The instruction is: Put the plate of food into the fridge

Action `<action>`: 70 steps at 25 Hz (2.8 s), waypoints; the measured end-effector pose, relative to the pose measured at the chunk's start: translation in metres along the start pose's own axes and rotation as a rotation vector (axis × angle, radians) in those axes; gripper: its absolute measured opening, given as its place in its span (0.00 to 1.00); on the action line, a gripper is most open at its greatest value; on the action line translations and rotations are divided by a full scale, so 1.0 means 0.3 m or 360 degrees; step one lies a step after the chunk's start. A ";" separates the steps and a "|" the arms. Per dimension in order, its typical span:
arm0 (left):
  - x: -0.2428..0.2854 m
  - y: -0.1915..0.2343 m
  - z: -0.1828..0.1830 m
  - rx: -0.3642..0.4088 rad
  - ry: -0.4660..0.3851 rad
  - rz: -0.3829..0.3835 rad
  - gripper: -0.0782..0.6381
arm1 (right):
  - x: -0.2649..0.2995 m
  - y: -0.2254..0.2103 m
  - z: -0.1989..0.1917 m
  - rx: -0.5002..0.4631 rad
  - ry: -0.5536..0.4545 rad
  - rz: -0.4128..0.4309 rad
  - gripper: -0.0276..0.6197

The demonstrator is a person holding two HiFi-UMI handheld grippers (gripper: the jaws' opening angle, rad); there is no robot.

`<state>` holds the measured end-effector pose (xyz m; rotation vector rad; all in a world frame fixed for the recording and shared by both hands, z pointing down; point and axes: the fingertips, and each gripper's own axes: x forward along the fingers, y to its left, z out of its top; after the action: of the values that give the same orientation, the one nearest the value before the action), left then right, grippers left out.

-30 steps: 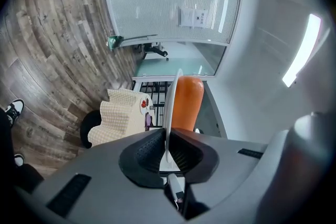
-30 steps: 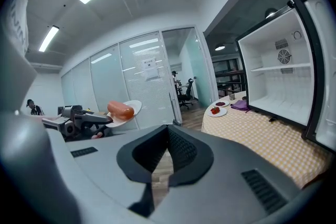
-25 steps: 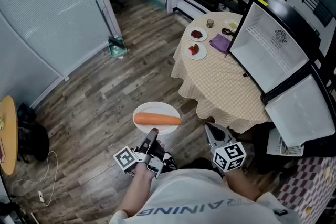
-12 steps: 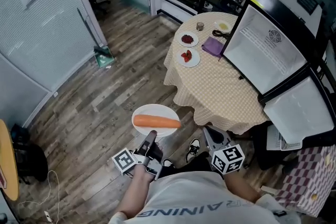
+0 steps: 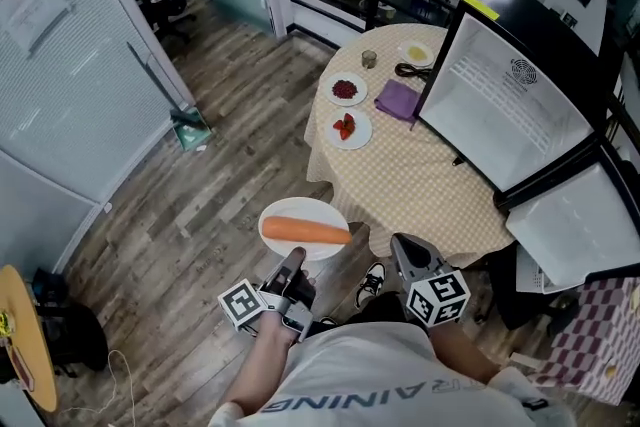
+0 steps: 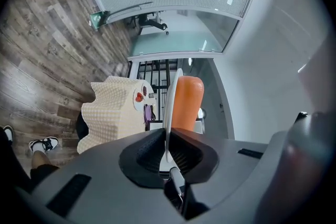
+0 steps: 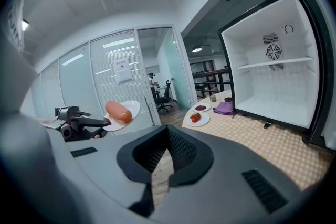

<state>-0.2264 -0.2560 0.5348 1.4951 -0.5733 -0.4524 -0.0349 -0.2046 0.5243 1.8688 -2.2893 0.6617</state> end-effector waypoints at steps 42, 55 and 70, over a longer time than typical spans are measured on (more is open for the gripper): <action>1.369 0.129 -0.521 0.0169 0.1174 0.0160 0.15 | -0.213 -0.868 0.084 0.0515 -0.0166 -0.1020 0.07; 1.649 0.249 -0.719 0.0200 0.1259 0.0253 0.15 | -0.235 -0.792 0.025 0.0619 -0.0159 -0.1165 0.07; 1.828 0.267 -0.790 0.0257 0.1169 0.0477 0.16 | -0.240 -0.819 0.017 0.0649 -0.0177 -0.1153 0.07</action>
<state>0.3457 -0.3993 0.6593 1.5631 -0.2376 0.3826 0.2174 -0.1771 0.5579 2.7338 -1.3894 0.9492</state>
